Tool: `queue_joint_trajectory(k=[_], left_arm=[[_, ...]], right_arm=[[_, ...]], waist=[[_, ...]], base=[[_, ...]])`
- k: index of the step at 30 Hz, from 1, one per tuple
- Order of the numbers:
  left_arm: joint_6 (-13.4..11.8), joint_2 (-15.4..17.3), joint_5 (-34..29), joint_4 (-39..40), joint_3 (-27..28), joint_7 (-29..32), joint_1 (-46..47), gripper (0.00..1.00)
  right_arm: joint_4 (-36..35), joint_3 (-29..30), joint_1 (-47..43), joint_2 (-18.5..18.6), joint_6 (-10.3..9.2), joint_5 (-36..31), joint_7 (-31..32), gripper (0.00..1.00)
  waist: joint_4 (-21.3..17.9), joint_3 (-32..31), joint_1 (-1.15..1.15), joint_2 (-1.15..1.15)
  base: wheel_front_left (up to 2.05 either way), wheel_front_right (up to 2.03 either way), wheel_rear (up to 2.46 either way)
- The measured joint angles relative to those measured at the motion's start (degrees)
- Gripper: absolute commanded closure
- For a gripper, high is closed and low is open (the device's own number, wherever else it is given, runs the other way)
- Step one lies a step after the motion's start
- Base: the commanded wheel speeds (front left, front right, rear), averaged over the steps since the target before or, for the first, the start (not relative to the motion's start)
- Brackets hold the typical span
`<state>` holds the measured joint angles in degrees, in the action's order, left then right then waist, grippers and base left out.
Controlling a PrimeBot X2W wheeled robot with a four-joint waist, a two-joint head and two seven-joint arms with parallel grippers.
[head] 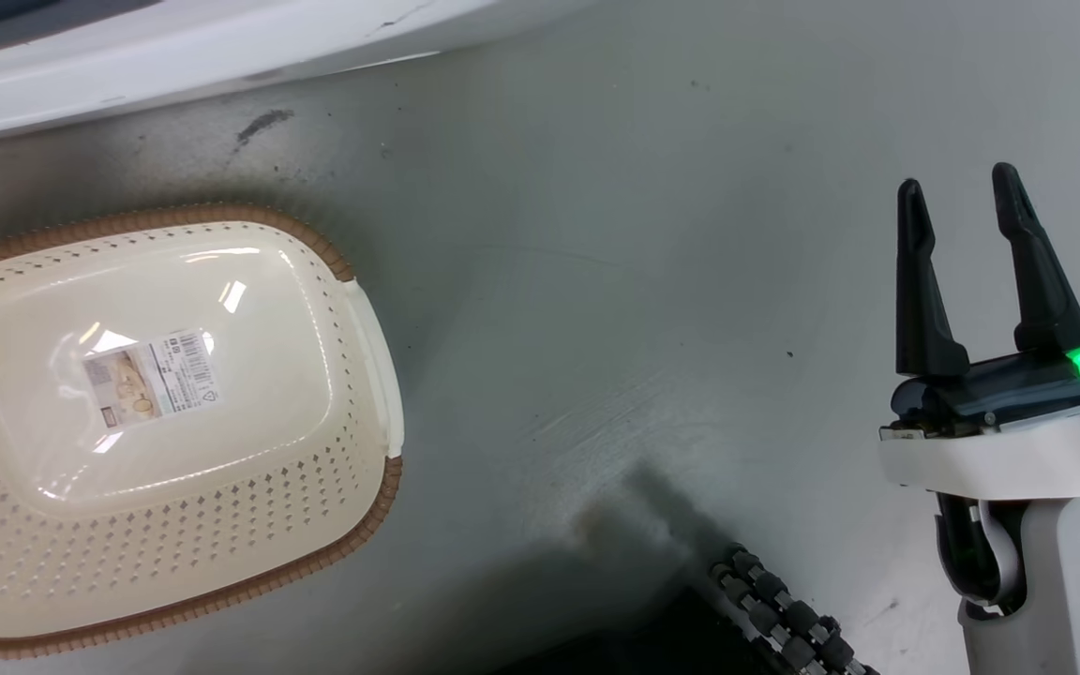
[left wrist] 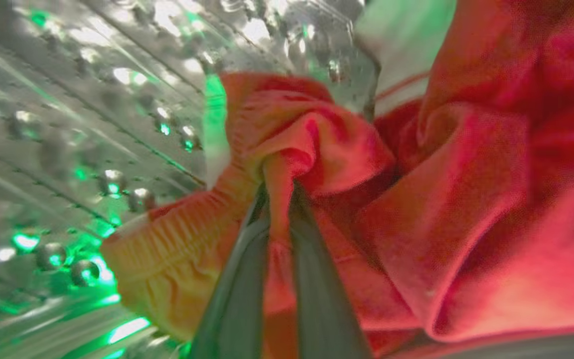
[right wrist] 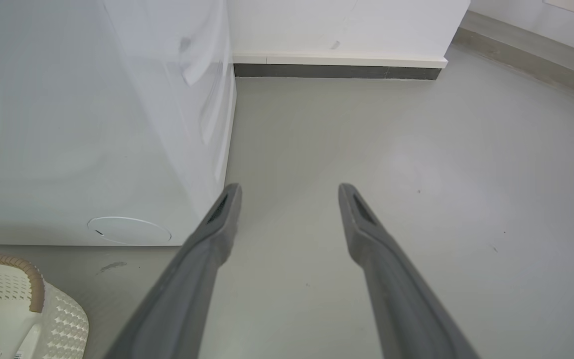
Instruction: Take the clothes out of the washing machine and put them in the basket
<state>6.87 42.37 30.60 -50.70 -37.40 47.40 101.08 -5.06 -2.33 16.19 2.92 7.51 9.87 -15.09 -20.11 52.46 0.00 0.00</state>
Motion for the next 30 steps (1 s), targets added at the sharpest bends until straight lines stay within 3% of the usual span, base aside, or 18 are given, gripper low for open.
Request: queue_joint_trajectory(k=[8, 30], left_arm=[[-2.63, -1.70, -0.99, -1.51, 0.34, -14.59, -4.19, 1.00], [-0.85, -15.80, 7.30, -10.61, 4.61, -56.43, -25.72, 1.00]], right_arm=[[0.57, 2.31, 0.15, -0.01, 0.00, -1.27, 0.01, 0.00], [5.06, 6.32, -2.36, -0.04, 0.00, -3.07, 0.00, 0.00]], waist=[[1.63, -3.74, -0.01, 0.00], [8.14, -21.71, -0.02, 0.00]], base=[[0.00, 0.00, 0.00], [0.00, 0.00, 0.00]])
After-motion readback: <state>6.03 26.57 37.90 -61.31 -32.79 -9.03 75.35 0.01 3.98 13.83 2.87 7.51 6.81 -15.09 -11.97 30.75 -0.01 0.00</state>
